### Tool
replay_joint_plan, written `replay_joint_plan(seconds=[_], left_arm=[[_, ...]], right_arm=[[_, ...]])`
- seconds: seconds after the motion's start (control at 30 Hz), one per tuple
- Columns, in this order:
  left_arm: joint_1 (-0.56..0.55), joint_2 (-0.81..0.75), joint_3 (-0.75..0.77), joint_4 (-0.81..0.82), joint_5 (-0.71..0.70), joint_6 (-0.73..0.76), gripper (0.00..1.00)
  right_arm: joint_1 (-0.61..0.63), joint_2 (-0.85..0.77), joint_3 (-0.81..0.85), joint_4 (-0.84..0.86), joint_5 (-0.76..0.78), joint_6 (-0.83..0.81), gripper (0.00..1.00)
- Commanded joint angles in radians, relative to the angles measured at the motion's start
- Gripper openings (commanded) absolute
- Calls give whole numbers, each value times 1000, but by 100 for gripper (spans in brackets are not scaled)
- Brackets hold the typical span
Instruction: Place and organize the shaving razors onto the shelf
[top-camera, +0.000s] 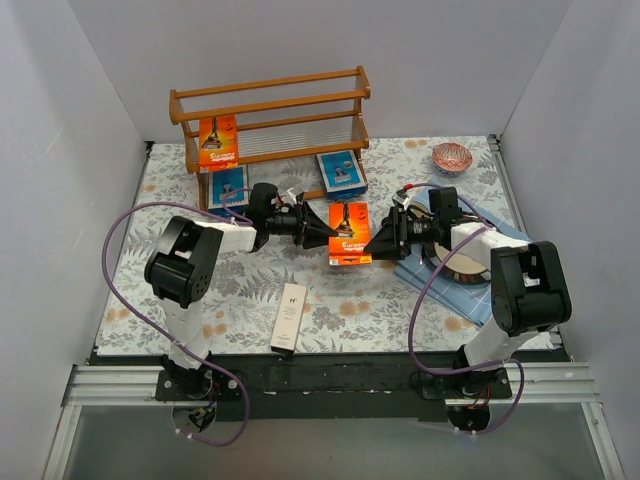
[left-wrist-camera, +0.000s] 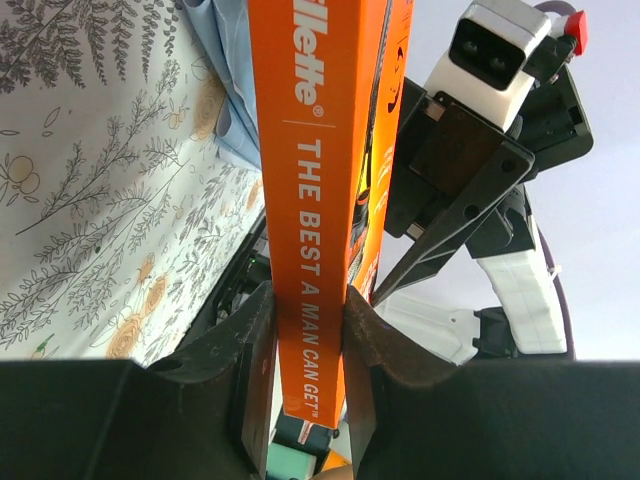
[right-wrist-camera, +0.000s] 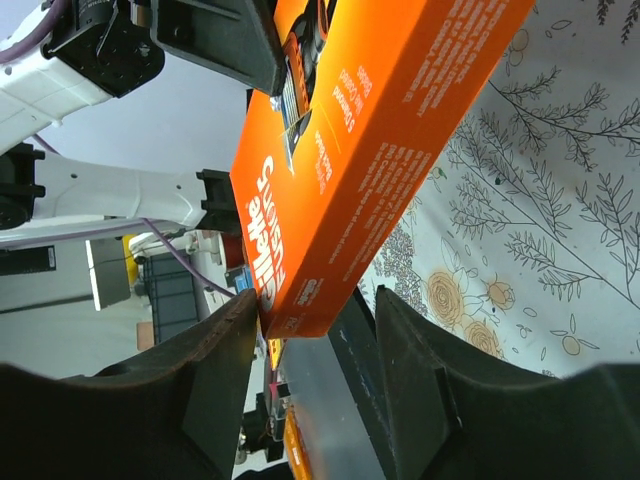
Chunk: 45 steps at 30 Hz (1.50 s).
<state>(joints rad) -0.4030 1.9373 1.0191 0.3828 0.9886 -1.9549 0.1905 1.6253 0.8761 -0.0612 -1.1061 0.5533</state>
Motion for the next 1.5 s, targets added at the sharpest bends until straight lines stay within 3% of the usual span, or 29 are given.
replay_joint_plan(seconds=[0.0, 0.13, 0.4, 0.47, 0.53, 0.67, 0.77, 1.0, 1.17, 1.3, 1.47], left_arm=[[-7, -78, 30, -5, 21, 27, 16], [-5, -70, 41, -9, 16, 30, 16], [-5, -64, 49, -5, 16, 22, 18], [-5, -69, 52, -18, 13, 33, 23], [-3, -89, 56, -50, 13, 74, 38], [41, -164, 65, -175, -2, 221, 53], [97, -262, 49, -327, -16, 387, 60], [303, -486, -33, -666, -31, 639, 63], [384, -578, -37, -771, -54, 767, 63], [441, -587, 16, -890, -71, 879, 63], [444, -537, 200, -1105, -181, 1155, 62]], right_arm=[[-5, 22, 44, 40, -38, 25, 57], [1, 13, 28, 32, -57, 22, 55], [18, 8, 14, 79, -77, 14, 29], [18, 21, 38, 84, -89, -4, 19], [15, 31, 69, 74, -98, -22, 12], [6, 73, 173, 11, -112, -85, 8], [0, 102, 251, -23, -118, -118, 6], [0, 145, 345, 3, -121, -108, 1], [-5, 163, 400, 52, -123, -56, 1], [-17, 197, 480, 103, -112, 5, 1], [-36, 267, 587, 199, -46, 97, 1]])
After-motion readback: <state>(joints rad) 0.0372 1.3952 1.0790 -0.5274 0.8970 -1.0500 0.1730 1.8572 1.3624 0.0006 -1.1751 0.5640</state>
